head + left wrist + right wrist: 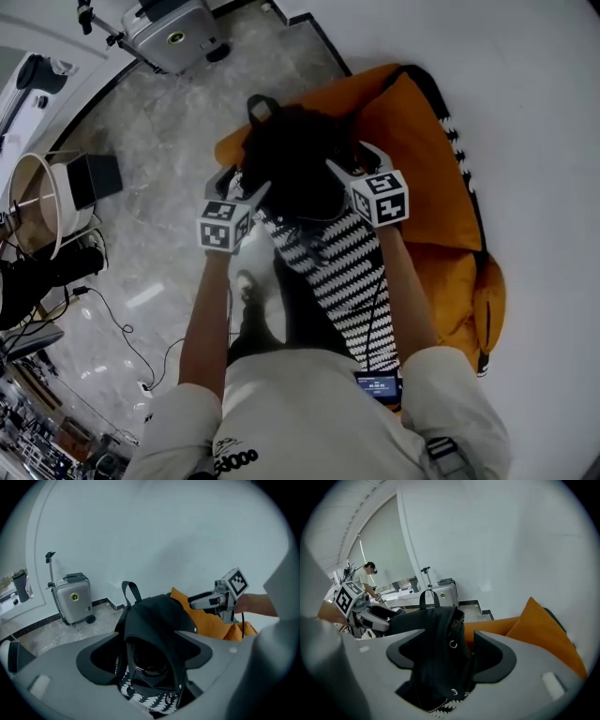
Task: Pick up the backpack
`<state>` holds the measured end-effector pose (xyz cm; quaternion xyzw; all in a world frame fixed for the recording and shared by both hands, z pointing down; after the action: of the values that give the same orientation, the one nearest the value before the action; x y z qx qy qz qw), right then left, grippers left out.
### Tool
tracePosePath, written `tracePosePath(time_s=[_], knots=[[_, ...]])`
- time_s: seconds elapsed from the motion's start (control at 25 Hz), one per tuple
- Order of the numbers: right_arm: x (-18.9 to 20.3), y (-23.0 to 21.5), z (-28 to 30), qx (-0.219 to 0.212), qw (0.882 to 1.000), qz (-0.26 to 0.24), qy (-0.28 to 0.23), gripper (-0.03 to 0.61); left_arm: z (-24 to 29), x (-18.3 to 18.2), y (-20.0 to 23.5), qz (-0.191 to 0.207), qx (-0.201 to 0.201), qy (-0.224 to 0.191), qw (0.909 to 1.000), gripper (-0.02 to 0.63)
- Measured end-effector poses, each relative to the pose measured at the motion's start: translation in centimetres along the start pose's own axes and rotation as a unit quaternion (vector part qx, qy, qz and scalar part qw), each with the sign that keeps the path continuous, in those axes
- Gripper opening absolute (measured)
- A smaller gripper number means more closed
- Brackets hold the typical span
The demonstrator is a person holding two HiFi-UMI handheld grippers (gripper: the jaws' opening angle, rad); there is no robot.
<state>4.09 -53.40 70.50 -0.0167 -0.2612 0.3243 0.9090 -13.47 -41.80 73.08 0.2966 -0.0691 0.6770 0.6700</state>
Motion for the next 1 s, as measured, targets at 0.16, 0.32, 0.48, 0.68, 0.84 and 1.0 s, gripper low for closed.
tracePosePath(time_s=[0.16,0.32,0.48,0.68,0.84,1.0], knots=[[1.3,-0.3,2.7,-0.007,1.0,-0.003,0.015,0.344,2.1,1.5,0.4,-0.007,0.004,0.011,0.9999,0.379],[2.9,-0.5,4.6,-0.006,0.999,-0.006,0.032,0.354,3.7,2.7,0.0,-0.014,0.015,0.022,0.9996,0.379],[4.0,-0.8,6.1,-0.006,0.999,0.006,0.043,0.353,5.1,3.3,-0.2,-0.009,0.016,0.036,0.9992,0.379],[4.8,-1.4,7.2,-0.01,0.997,0.023,0.068,0.325,6.1,3.3,-0.4,-0.022,0.024,0.038,0.9988,0.373],[5.1,-1.2,7.4,-0.008,0.998,0.028,0.061,0.31,6.2,3.6,-0.2,-0.028,0.03,0.037,0.9985,0.351],[5.2,-1.0,7.3,-0.003,0.998,0.024,0.063,0.282,5.9,4.0,-0.3,-0.03,0.03,0.036,0.9984,0.324]])
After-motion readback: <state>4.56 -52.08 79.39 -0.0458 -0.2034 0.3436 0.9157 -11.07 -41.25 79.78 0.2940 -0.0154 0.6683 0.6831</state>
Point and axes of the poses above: the fingertips, and each gripper's own axes: z forward along the fingers, y to its left, x out of its underside, the point moved 2 cm from there along -z, backward along the fingers, and after that the axes turned 14 degrees about y, right-handed, at the moved point
